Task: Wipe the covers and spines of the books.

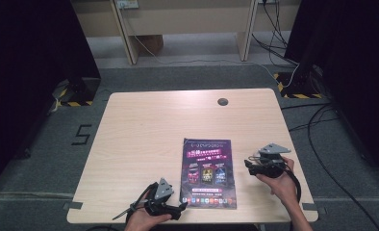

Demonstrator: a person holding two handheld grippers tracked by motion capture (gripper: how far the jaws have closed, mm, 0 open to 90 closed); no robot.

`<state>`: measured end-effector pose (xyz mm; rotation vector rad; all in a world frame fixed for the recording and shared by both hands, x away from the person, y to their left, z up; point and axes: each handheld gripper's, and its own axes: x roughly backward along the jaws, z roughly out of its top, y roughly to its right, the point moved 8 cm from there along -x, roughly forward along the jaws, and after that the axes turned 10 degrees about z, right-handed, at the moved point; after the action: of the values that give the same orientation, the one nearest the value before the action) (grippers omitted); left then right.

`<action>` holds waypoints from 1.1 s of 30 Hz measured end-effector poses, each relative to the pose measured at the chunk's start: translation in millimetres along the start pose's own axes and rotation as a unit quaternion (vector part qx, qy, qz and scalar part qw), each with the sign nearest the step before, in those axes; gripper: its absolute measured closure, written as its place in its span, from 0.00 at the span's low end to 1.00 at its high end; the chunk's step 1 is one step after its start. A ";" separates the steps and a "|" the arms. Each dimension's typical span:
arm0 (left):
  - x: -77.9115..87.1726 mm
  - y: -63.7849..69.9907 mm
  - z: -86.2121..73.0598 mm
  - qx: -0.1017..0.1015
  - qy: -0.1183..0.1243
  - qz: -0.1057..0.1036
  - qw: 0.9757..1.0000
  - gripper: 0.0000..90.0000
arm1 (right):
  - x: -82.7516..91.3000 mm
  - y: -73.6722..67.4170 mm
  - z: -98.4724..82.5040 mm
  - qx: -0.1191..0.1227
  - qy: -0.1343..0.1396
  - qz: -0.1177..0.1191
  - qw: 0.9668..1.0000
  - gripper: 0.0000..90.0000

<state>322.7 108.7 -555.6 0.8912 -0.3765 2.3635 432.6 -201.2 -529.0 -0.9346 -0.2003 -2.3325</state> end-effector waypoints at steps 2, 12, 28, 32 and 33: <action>0.7 -4.5 -1.2 0.003 0.002 0.005 1.000 0.18 | 3.9 6.1 -4.4 0.001 -0.009 -0.011 1.000 0.31; -1.5 -22.8 -5.8 0.004 -0.010 0.025 1.000 0.18 | 16.7 32.6 -20.1 -0.015 -0.027 -0.050 0.998 0.35; -1.8 -23.5 -8.9 0.005 -0.022 0.024 0.999 0.18 | 11.2 47.7 -39.8 -0.046 -0.061 -0.037 0.996 0.53; -2.2 -22.4 -9.1 0.003 -0.023 0.024 0.999 0.18 | 8.9 45.7 -41.4 -0.047 -0.060 -0.020 0.997 0.62; -2.4 -22.2 -9.2 0.003 -0.024 0.023 0.999 0.18 | 8.8 45.1 -41.3 -0.047 -0.060 -0.018 0.997 0.64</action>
<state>332.9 129.4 -562.7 0.9518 -0.4143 2.3900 430.5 -256.0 -557.3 -1.1278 -0.1571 -2.3370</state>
